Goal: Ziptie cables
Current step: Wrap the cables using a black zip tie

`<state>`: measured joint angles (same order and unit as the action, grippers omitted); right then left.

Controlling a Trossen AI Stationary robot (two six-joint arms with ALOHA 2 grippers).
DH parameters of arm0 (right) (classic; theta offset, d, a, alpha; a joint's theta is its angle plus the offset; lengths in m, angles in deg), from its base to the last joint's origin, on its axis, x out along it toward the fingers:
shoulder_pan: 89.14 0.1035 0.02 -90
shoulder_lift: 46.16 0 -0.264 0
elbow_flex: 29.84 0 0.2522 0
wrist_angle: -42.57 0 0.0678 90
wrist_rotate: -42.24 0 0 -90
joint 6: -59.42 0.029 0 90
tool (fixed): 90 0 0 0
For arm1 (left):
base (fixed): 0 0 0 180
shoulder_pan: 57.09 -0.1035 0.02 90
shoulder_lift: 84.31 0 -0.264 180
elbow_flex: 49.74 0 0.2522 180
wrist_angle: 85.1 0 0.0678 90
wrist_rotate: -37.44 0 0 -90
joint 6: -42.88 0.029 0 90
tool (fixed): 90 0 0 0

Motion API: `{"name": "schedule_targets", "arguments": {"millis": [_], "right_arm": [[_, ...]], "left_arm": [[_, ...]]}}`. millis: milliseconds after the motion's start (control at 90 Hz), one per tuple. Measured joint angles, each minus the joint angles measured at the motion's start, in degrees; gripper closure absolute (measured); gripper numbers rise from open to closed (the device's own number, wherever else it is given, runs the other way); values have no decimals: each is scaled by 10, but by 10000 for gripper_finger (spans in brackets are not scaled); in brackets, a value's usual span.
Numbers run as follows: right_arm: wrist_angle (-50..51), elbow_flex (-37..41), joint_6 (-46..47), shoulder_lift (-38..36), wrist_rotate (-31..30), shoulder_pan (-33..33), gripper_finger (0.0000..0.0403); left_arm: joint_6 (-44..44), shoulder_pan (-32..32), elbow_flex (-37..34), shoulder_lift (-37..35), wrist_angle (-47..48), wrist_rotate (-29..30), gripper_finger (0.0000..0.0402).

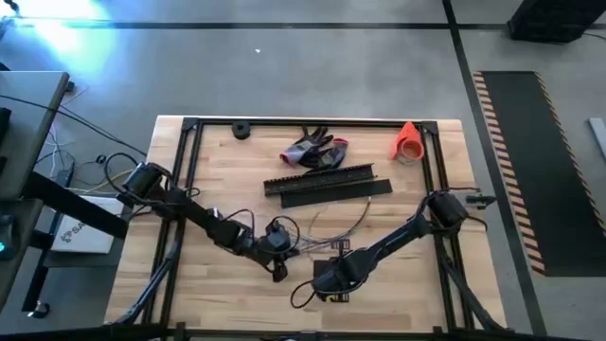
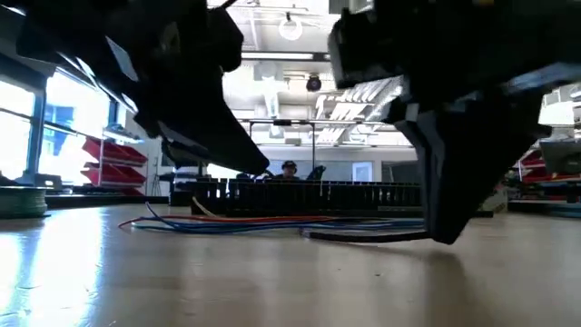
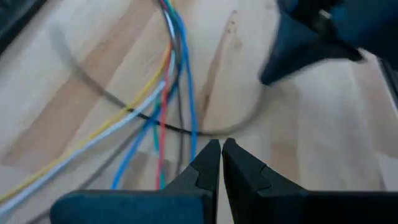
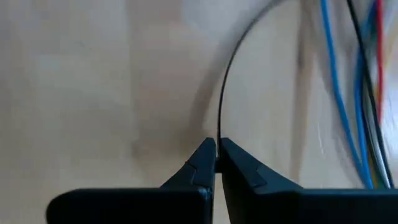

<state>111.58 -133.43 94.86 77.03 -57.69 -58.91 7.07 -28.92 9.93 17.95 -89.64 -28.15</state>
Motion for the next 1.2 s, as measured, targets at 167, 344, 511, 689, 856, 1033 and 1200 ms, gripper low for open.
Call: {"name": "schedule_targets", "arguments": {"millis": [167,344,511,689,856,1033,1200], "right_arm": [[66,-1,76,-17,-33,13,403],[63,-1,112,-25,-34,18,403],[58,-1,137,-25,-33,24,403],[6,-1,137,-25,-18,29,403],[-58,-2,134,-25,-28,37,403],[-82,-2,121,-25,-35,37,403],[-87,-2,121,-25,-37,35,403]], "left_arm": [[-15,26,0,7,-8,45,399],[-16,17,-2,49,-73,32,399],[-35,-11,-1,70,-78,3,399],[-122,-42,1,55,55,-3,399],[-157,-48,-3,19,98,-22,399],[-160,-74,-1,-38,84,-49,399],[-124,-111,-2,-43,80,-21,392]]}}
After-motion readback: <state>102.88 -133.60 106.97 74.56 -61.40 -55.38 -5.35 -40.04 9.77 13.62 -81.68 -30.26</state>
